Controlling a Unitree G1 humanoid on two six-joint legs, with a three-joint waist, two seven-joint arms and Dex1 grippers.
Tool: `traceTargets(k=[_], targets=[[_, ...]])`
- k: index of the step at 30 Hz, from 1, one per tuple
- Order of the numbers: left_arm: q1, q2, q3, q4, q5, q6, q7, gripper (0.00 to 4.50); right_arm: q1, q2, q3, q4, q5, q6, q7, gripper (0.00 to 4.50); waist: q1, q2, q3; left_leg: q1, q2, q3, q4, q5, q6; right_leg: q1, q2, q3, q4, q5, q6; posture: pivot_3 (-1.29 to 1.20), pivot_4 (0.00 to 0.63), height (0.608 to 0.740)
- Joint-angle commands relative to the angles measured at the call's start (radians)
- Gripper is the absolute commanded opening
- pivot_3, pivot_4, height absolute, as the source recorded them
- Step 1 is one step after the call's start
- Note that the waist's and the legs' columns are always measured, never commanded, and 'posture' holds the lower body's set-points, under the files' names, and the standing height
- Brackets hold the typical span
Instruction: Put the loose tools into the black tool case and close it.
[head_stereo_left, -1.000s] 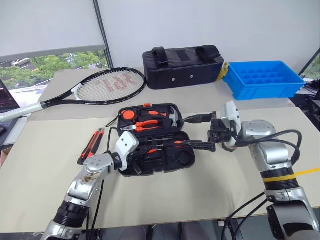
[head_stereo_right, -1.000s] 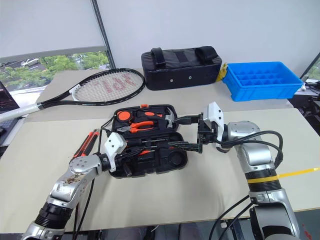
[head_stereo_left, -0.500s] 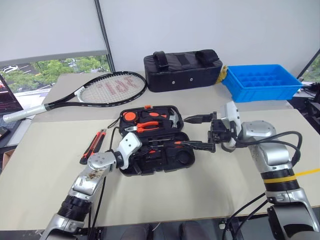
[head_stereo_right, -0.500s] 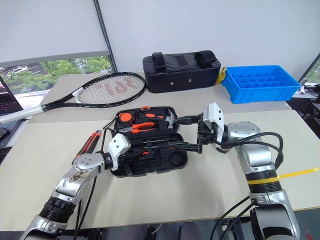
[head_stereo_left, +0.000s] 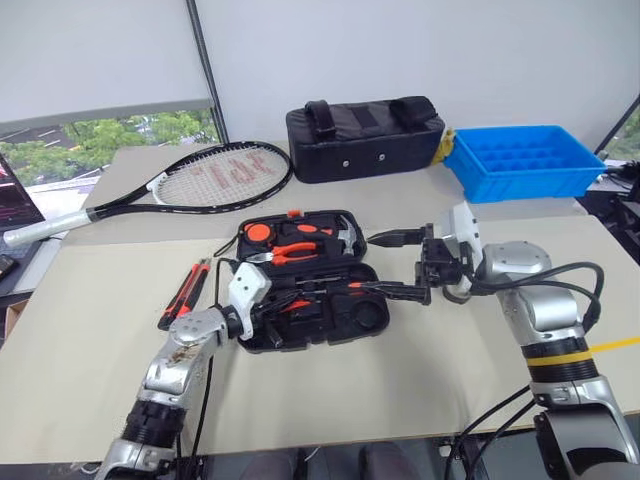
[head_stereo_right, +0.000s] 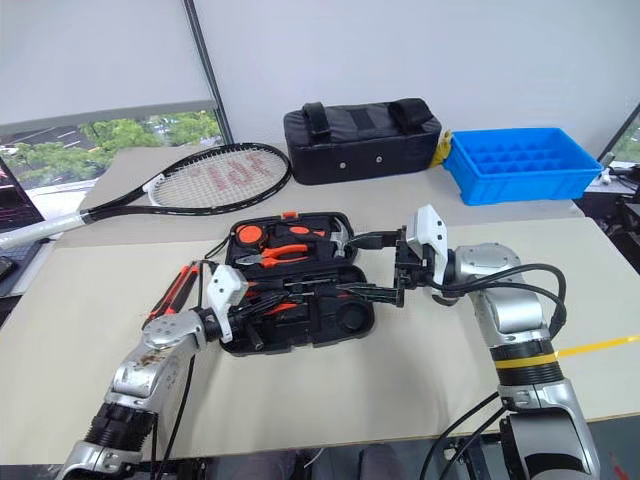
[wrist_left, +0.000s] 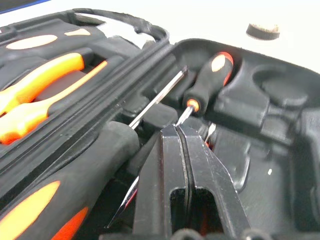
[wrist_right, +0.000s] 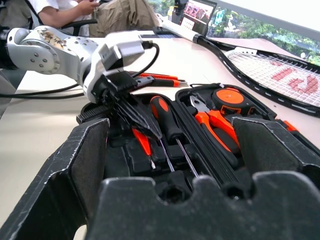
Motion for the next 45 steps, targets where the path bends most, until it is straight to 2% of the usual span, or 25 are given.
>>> traceTargets(k=[1, 4, 11, 12, 23, 26, 30, 32, 36, 39, 42, 45], targets=[[-0.015, 0.022, 0.144, -0.101, -0.066, 0.062, 0.111, 0.78, -0.043, 0.014, -0.021, -0.003, 0.032, 0.004, 0.011, 4.50, -0.001, 0.000, 0.000, 0.000, 0.000, 0.000, 0.000, 0.001, -0.002, 0.000, 0.000, 0.000, 0.000, 0.000, 0.000, 0.00, 0.150, 0.740], [0.006, 0.065, 0.250, -0.112, -0.086, 0.106, 0.166, 1.88, -0.070, 0.031, -0.016, 0.024, 0.030, -0.002, 0.022, 4.50, -0.003, 0.000, 0.000, -0.001, 0.000, 0.000, 0.000, 0.001, -0.002, 0.000, 0.000, 0.000, -0.001, 0.000, 0.000, 0.00, 0.150, 0.740], [0.107, 0.142, 0.325, -0.077, -0.043, 0.186, 0.254, 4.40, -0.104, 0.056, -0.012, 0.054, 0.025, 0.003, 0.041, 4.50, -0.002, -0.001, 0.001, 0.000, 0.000, 0.000, 0.000, -0.001, -0.001, 0.000, 0.000, -0.001, -0.002, 0.000, 0.000, 0.00, 0.150, 0.740], [0.117, 0.147, 0.321, -0.075, -0.043, 0.201, 0.255, 4.46, -0.107, 0.057, -0.012, 0.057, 0.024, 0.004, 0.043, 4.50, -0.001, -0.001, 0.001, 0.000, 0.000, 0.000, 0.000, -0.001, -0.001, 0.000, 0.000, -0.001, -0.002, 0.000, 0.000, 0.00, 0.150, 0.740], [0.101, 0.168, 0.297, 0.018, -0.037, 0.356, 0.284, 4.46, -0.107, 0.050, -0.013, 0.037, 0.021, 0.018, 0.044, 4.50, -0.002, -0.002, 0.001, 0.000, 0.000, -0.001, -0.001, -0.002, 0.000, 0.000, 0.000, -0.001, -0.002, 0.000, 0.000, 0.00, 0.150, 0.740], [0.094, 0.174, 0.298, 0.022, -0.043, 0.408, 0.297, 3.68, -0.105, 0.046, -0.012, 0.036, 0.016, 0.016, 0.043, 4.50, -0.002, -0.002, 0.001, 0.001, 0.000, -0.001, -0.001, -0.002, 0.000, 0.000, 0.000, -0.001, -0.001, 0.000, 0.000, 0.00, 0.150, 0.740], [0.092, 0.182, 0.289, 0.022, -0.023, 0.385, 0.293, 2.16, -0.103, 0.045, -0.012, 0.036, 0.014, 0.012, 0.040, 4.50, -0.003, -0.002, 0.001, 0.002, 0.000, -0.001, -0.001, -0.003, 0.001, 0.001, 0.000, -0.001, -0.001, 0.000, 0.000, 0.00, 0.150, 0.740], [0.080, 0.180, 0.299, 0.022, -0.014, 0.332, 0.289, 1.74, -0.102, 0.045, -0.013, 0.035, 0.013, 0.010, 0.037, 4.50, -0.002, -0.002, 0.001, 0.002, 0.000, -0.001, -0.001, -0.002, 0.000, 0.001, 0.000, -0.001, -0.001, 0.000, 0.000, 0.00, 0.150, 0.740], [0.024, 0.181, 0.290, -0.036, -0.042, 0.122, 0.156, 1.74, -0.103, 0.045, -0.013, 0.040, 0.009, 0.003, 0.035, 4.50, -0.002, -0.003, 0.002, 0.000, 0.000, -0.001, -0.001, -0.002, -0.001, 0.000, 0.000, -0.001, -0.001, 0.000, 0.000, 0.00, 0.150, 0.740], [-0.006, 0.202, 0.236, -0.153, -0.152, 0.155, 0.013, 1.74, -0.110, 0.040, -0.016, 0.056, 0.005, -0.005, 0.040, 4.50, 0.004, -0.004, 0.002, -0.001, 0.000, -0.001, 0.000, -0.001, -0.002, 0.000, -0.001, -0.002, -0.002, 0.001, 0.000, 0.00, 0.150, 0.740], [-0.029, 0.253, 0.137, -0.228, -0.183, 0.182, -0.110, 1.74, -0.108, 0.025, -0.022, 0.085, -0.011, -0.026, 0.046, 4.50, 0.003, -0.004, 0.002, -0.001, -0.001, -0.001, 0.000, -0.002, -0.002, 0.001, -0.002, -0.002, -0.003, 0.001, 0.001, 0.00, 0.150, 0.740], [-0.034, 0.327, 0.004, -0.271, -0.134, 0.189, -0.204, 1.74, -0.082, -0.006, -0.023, 0.092, -0.028, -0.050, 0.061, 4.50, -0.004, -0.004, 0.002, -0.001, -0.001, -0.001, -0.001, -0.002, -0.002, 0.000, -0.001, -0.001, -0.003, 0.001, 0.001, 0.00, 0.150, 0.740]])
